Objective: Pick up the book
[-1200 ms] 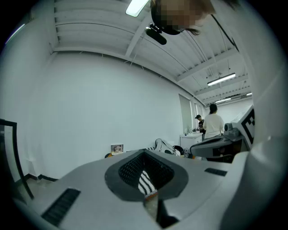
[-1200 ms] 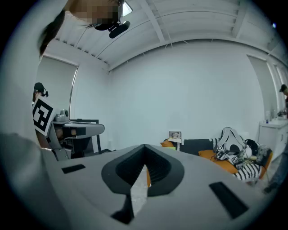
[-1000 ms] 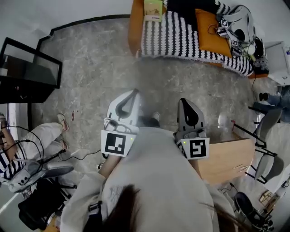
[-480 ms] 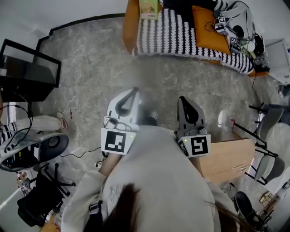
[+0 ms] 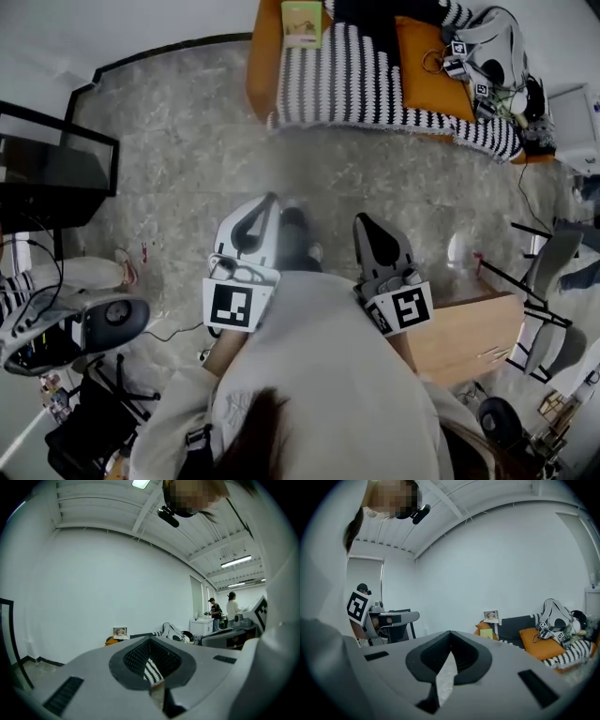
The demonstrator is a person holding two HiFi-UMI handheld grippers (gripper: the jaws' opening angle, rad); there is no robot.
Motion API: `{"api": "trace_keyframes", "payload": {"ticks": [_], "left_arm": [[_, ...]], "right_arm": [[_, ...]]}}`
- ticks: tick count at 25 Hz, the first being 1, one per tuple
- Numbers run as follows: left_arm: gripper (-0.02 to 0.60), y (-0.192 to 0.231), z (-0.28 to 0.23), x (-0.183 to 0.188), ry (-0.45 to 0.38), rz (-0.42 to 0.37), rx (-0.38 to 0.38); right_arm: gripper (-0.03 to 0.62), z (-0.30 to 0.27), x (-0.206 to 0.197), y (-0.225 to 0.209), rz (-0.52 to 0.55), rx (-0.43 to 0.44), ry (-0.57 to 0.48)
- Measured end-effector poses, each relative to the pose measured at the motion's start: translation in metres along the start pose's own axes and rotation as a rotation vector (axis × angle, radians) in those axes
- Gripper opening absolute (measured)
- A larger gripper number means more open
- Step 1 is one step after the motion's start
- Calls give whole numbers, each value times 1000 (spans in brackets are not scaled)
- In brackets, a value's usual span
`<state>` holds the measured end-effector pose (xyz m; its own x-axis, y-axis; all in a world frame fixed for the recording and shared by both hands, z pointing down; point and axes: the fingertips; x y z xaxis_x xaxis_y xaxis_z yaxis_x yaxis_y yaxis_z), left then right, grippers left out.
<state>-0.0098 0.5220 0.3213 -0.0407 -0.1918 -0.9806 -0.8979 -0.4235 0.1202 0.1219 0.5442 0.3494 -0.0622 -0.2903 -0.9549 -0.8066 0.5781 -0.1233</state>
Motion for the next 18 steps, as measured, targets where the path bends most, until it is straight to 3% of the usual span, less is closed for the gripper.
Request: {"api": "trace_keyframes", "payload": {"ticks": [4,9,12,18], "left_arm": [[9,36,-25,6,42,16,1],[9,56,-84,38,-3,-31,-86],[9,66,-105,51,-25,-44,-120],[9,101,-117,48,0,-19,-98]], "right_arm": [[15,-41,15,-5,-19,-4,20],[17,-75,59,-40,-15,-92,-45],[17,-87,66,-49,-17,-125,-50],[15,-125,67,-46,-23,-105,-23]]}}
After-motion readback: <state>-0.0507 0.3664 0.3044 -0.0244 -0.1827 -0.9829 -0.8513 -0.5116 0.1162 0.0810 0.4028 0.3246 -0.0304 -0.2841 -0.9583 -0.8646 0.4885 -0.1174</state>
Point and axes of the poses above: the fingertips, and each gripper's own axes: z backward along the fingers, y to its left, x out of its top, and after that the axes turned 5 degrees about y, right-handed
